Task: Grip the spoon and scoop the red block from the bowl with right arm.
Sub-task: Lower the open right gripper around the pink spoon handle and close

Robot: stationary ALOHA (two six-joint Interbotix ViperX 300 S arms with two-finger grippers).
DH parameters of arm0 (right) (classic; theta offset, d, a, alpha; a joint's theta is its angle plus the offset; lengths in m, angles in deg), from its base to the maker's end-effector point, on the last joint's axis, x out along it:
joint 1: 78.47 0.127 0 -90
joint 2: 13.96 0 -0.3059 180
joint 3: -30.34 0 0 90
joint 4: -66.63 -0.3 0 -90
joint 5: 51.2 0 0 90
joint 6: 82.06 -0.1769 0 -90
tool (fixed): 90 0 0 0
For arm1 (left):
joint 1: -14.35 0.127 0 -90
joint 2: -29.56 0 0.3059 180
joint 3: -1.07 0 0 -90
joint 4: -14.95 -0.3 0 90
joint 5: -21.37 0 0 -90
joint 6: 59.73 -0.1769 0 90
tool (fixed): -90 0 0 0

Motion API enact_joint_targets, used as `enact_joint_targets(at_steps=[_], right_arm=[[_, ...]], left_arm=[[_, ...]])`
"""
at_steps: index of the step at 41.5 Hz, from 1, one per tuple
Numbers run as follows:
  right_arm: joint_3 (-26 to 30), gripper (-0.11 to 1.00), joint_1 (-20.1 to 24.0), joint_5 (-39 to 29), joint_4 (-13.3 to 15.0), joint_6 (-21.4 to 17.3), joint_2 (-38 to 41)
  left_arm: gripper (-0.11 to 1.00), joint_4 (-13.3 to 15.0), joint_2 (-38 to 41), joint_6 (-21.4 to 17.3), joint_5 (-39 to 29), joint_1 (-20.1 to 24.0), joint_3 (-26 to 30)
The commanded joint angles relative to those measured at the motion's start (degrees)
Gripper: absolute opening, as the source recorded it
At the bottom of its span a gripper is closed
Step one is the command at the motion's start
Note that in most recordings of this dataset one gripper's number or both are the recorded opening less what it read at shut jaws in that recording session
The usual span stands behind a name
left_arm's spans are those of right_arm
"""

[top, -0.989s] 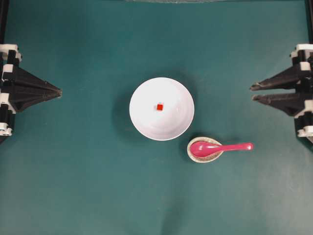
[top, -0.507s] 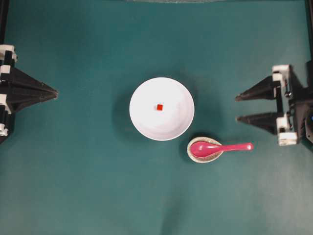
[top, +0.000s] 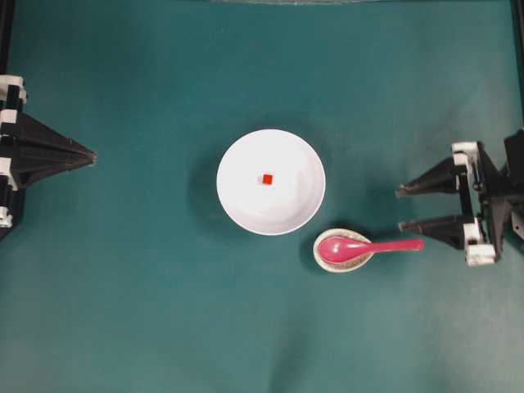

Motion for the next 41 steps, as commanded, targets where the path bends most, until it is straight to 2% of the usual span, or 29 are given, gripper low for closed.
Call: enact_joint_targets(at_steps=[1,17,28,41], right_arm=[[-0.09,0.64,3.52,5.36,-2.2,0.18,4.04],[2.37,0.64,13.54,13.62,-10.9,0.18,21.97],[5.1,0.64,15.73,14.68,-11.51,0.18,28.04],[4.13,0.64,16.0,14.94,-12.57,0.26,28.48]], left_arm=[[0.0,-0.18,0.26,-0.09,0.35,0.44,1.67],[0.0,-0.44,0.44,-0.26,0.44,1.58,1.67],[0.0,-0.44,0.7,-0.26,0.53,1.58,1.58],[0.0,-0.53,0.7,-0.26,0.53,1.58,1.58]])
